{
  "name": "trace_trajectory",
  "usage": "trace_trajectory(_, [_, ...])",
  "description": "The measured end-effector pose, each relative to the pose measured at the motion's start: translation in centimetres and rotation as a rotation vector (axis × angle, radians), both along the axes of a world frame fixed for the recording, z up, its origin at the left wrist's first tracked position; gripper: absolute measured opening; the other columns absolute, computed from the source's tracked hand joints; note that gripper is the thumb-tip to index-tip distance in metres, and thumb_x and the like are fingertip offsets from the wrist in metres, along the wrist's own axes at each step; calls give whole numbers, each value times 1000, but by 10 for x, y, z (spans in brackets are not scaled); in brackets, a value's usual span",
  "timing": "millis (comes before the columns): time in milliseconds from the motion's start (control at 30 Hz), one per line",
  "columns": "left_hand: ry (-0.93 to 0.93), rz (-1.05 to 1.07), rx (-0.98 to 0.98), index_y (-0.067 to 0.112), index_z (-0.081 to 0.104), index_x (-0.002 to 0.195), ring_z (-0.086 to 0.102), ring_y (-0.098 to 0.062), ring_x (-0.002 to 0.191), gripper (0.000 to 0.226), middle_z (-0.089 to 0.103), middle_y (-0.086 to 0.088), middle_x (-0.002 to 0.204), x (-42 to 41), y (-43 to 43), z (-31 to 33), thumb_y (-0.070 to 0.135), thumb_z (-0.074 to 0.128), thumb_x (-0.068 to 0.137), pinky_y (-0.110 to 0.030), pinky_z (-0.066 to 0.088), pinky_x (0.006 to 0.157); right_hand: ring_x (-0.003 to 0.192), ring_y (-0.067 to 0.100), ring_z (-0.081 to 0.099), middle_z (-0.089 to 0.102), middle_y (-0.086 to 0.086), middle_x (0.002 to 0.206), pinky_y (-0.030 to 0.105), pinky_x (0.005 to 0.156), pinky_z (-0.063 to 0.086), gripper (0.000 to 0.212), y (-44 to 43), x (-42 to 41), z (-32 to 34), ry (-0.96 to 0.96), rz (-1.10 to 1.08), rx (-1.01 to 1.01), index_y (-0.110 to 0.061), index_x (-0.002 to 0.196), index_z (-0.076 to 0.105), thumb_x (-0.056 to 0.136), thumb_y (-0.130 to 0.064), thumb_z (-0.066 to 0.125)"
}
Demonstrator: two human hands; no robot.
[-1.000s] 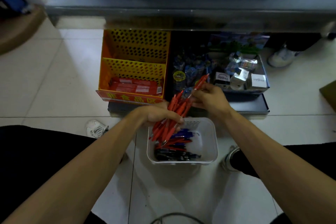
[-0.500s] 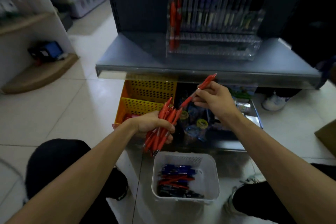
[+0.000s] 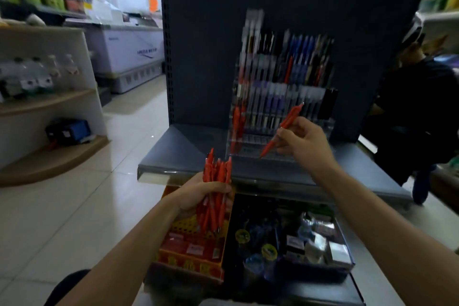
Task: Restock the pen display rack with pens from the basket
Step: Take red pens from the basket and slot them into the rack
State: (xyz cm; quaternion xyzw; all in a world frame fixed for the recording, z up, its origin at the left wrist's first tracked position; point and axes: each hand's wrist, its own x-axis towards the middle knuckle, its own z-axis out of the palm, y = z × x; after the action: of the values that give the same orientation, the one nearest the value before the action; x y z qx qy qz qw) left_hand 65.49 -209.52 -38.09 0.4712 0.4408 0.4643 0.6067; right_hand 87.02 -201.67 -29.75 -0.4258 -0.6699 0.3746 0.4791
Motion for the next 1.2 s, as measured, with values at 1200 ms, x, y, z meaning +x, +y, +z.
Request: trace_trajectory(1200, [-159,-54,130,6,60,92,68,-29,73,15,65,-15,80,11,71,-18,6,67,78,-37,55,69,79,15,68,69,-2,79,37,80,58,11,113,-76,-38,-371,-192,150,-18,91,63,88,-25,72])
